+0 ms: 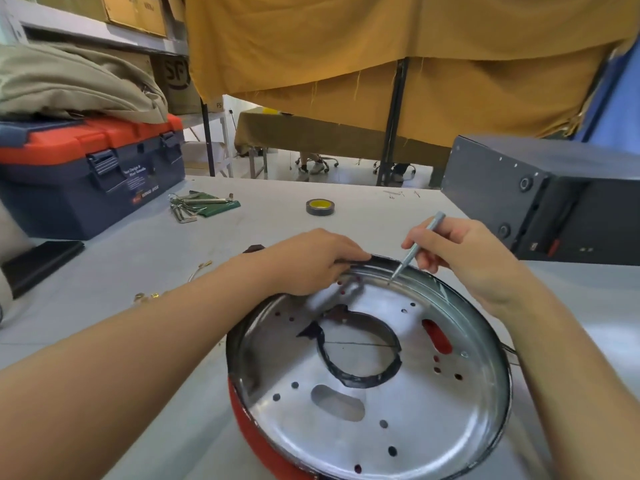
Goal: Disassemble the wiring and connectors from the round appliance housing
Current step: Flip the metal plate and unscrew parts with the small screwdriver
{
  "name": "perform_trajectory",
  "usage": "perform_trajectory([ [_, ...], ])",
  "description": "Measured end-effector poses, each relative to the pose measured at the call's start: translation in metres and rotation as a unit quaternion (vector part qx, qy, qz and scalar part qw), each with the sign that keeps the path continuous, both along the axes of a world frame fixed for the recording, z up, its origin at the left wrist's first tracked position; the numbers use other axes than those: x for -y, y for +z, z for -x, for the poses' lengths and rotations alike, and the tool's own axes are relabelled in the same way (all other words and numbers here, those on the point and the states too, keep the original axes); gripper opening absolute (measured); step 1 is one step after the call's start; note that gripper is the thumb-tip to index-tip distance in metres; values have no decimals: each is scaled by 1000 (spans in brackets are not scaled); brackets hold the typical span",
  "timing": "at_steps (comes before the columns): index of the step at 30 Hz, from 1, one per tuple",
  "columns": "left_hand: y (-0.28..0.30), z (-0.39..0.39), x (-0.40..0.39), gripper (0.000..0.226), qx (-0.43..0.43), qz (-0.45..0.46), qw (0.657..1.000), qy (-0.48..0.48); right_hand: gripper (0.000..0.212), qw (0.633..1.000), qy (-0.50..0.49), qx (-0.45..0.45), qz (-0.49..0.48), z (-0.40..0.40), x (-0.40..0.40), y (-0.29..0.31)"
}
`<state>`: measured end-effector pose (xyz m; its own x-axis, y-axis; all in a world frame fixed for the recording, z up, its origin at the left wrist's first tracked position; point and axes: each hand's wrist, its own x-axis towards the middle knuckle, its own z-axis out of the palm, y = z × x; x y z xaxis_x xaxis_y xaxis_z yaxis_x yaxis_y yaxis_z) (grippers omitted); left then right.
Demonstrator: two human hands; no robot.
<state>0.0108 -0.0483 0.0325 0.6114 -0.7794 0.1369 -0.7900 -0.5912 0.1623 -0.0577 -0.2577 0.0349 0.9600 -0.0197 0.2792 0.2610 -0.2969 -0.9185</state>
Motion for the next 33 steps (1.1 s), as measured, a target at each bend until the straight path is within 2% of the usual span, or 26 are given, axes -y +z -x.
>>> perform_trajectory([
  [8,0,9,-10,40,74,-48,995,37,23,999,-3,13,32,2,3,1],
  [14,6,22,-17,23,181,-72,974,114,21,999,-18,19,19,2,5,1],
  [17,4,27,-18,18,194,-113,965,138,20,1000,-13,10,8,3,7,3],
  [19,1,27,-20,16,192,-122,962,149,19,1000,-6,5,1,4,10,5],
  [22,-3,24,-26,21,167,-81,965,185,19,1000,-5,-4,5,4,13,5],
  [28,-4,16,-34,19,36,-9,983,178,18,1000,10,-17,21,2,12,3],
  [33,-6,13,-37,16,37,-5,977,209,19,1000,-7,-12,28,0,12,2],
])
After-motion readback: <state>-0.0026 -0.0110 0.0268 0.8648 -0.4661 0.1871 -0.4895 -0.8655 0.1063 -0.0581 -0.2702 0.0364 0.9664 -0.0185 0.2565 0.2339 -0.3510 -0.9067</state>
